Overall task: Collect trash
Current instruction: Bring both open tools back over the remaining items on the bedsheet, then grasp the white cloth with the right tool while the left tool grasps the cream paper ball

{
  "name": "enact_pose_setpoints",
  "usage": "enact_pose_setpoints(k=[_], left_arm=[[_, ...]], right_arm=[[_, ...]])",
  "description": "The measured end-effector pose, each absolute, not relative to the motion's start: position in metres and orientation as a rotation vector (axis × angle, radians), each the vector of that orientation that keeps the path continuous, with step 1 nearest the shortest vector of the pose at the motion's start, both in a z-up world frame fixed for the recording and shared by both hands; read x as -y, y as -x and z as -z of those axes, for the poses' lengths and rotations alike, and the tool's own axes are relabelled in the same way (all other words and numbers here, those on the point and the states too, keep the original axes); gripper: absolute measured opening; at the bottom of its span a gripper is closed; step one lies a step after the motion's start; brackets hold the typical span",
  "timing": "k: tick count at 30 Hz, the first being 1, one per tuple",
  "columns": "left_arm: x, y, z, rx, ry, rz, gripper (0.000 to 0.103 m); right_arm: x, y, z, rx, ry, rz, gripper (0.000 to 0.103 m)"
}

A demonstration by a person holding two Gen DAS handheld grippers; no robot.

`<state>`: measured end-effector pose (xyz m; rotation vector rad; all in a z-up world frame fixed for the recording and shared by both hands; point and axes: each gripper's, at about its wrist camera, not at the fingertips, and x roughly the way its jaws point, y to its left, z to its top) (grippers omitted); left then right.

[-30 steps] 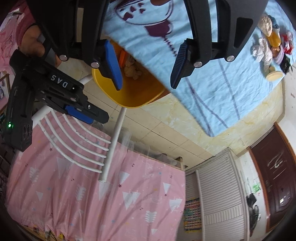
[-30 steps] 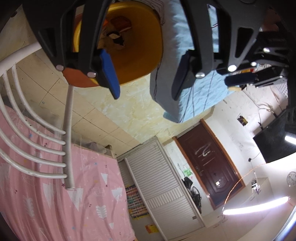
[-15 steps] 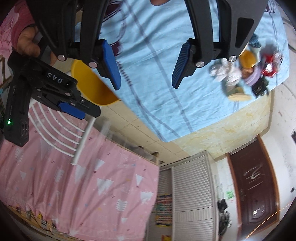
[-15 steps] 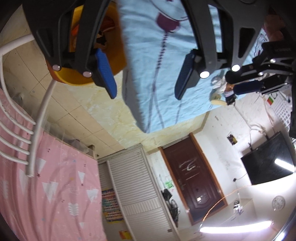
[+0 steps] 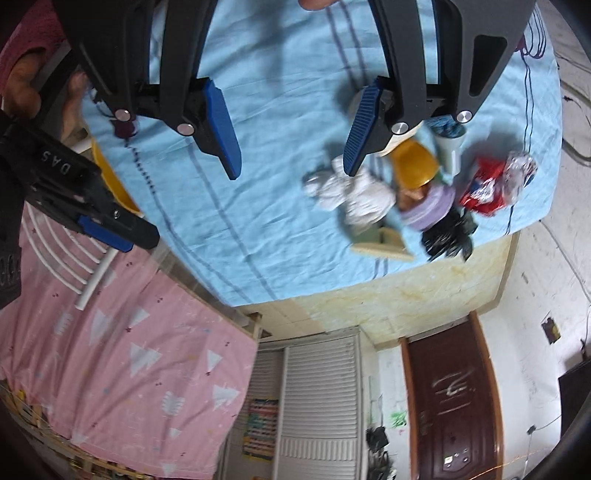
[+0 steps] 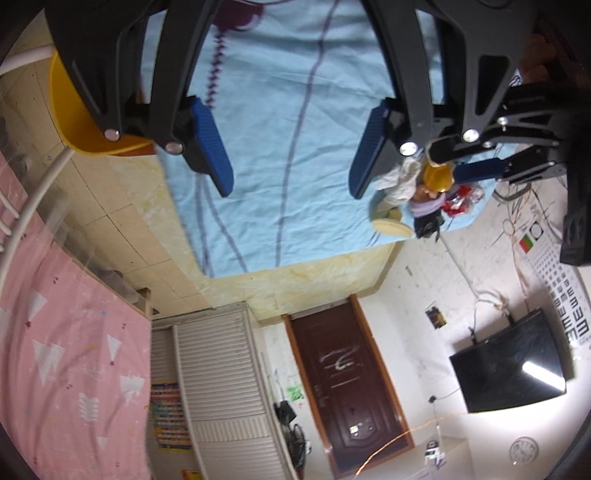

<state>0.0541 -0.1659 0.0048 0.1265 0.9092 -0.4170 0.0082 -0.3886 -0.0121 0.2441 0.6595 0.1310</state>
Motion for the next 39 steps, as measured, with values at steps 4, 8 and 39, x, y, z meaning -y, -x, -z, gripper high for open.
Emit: enact_pose_setpoints(k=[4, 8, 39], left_arm=[[0.152, -0.058, 0.004, -0.928, -0.121, 0.408, 0.049], [0.142, -0.064, 0.015, -0.957, -0.111, 0.392, 0.049], [0.103, -0.085, 0.049, -0.979, -0.134, 0.392, 0.045]], right_arm=[[0.367, -0.02, 0.012, -0.679, -0.215, -0.163, 0.063], [0.35, -0.029, 0.014, -0.696, -0.192, -0.187, 0.063], [0.26, -0.09, 0.052, -0.846, -0.093, -0.338, 0.063]])
